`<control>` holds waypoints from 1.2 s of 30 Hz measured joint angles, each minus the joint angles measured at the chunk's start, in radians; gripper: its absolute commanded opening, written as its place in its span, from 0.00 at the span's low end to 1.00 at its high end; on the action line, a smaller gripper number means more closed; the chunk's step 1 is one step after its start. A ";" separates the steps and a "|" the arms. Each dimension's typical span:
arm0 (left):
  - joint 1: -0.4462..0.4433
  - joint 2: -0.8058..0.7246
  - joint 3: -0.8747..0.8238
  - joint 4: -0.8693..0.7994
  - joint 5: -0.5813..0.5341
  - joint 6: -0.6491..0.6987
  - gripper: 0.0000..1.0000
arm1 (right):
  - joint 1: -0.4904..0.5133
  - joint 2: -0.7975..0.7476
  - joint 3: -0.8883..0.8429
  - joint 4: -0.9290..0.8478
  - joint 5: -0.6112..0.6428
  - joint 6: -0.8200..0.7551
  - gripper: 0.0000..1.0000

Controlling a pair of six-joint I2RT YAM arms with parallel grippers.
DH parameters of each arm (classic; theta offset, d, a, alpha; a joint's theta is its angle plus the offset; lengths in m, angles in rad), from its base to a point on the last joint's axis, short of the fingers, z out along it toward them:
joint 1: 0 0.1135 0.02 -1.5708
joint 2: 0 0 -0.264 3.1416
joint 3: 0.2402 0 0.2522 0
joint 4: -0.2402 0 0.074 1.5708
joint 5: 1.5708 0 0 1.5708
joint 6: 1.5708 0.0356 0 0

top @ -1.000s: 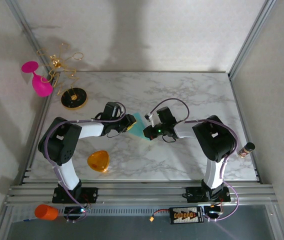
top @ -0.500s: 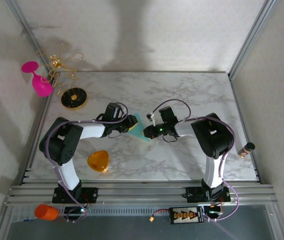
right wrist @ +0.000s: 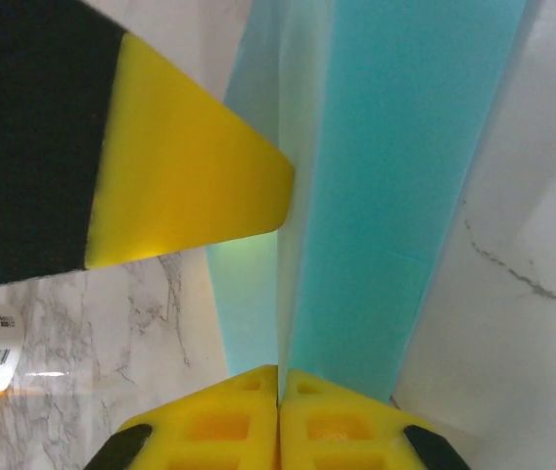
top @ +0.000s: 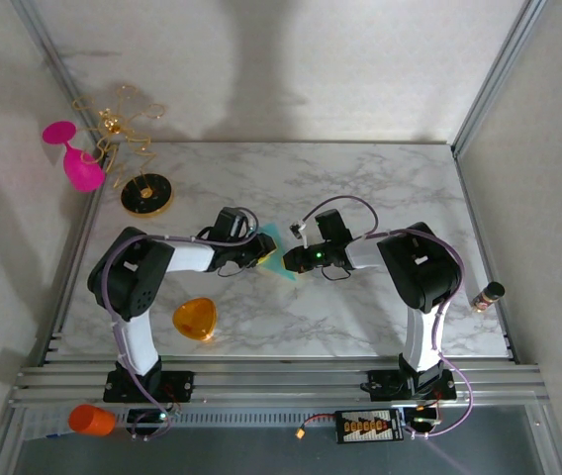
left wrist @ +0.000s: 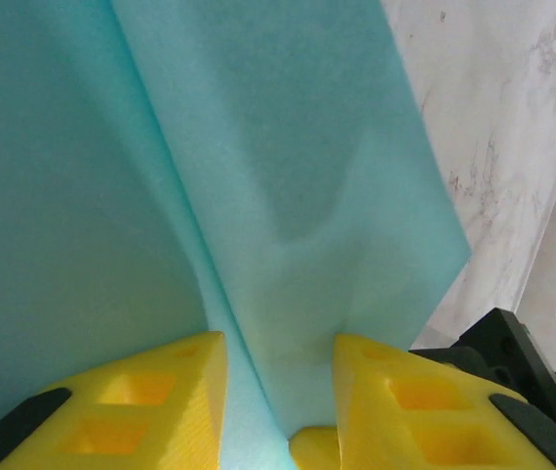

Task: Fold a paper plane with a square sheet of paper (pick it up from the middle)
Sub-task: Fourth fold the wing at the center of the table.

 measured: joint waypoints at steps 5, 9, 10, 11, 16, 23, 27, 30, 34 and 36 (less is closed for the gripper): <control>-0.003 0.009 0.022 -0.027 -0.010 -0.005 0.34 | 0.000 0.000 0.001 -0.001 -0.004 0.007 0.17; -0.006 0.010 0.037 -0.066 -0.036 -0.017 0.31 | 0.000 -0.006 0.003 -0.009 -0.008 0.011 0.25; -0.006 0.010 0.042 -0.079 -0.046 -0.020 0.30 | 0.002 -0.010 0.003 -0.011 -0.006 0.010 0.27; -0.006 0.010 0.047 -0.089 -0.053 -0.021 0.29 | 0.002 -0.016 0.002 -0.016 0.005 0.010 0.29; -0.011 0.012 0.065 -0.135 -0.085 -0.048 0.27 | 0.000 -0.067 -0.025 -0.019 0.079 0.007 0.32; -0.011 0.023 0.093 -0.185 -0.092 -0.069 0.28 | 0.004 -0.095 -0.045 -0.023 0.125 -0.016 0.32; -0.011 0.024 0.103 -0.198 -0.093 -0.069 0.29 | 0.017 -0.095 -0.045 -0.029 0.149 -0.032 0.32; -0.013 0.027 0.111 -0.210 -0.093 -0.068 0.31 | 0.026 -0.094 -0.045 -0.039 0.152 -0.047 0.31; -0.014 0.032 0.126 -0.230 -0.095 -0.065 0.33 | 0.031 -0.091 -0.043 -0.048 0.152 -0.055 0.29; -0.016 0.033 0.132 -0.237 -0.097 -0.064 0.34 | 0.032 -0.086 -0.039 -0.050 0.151 -0.061 0.28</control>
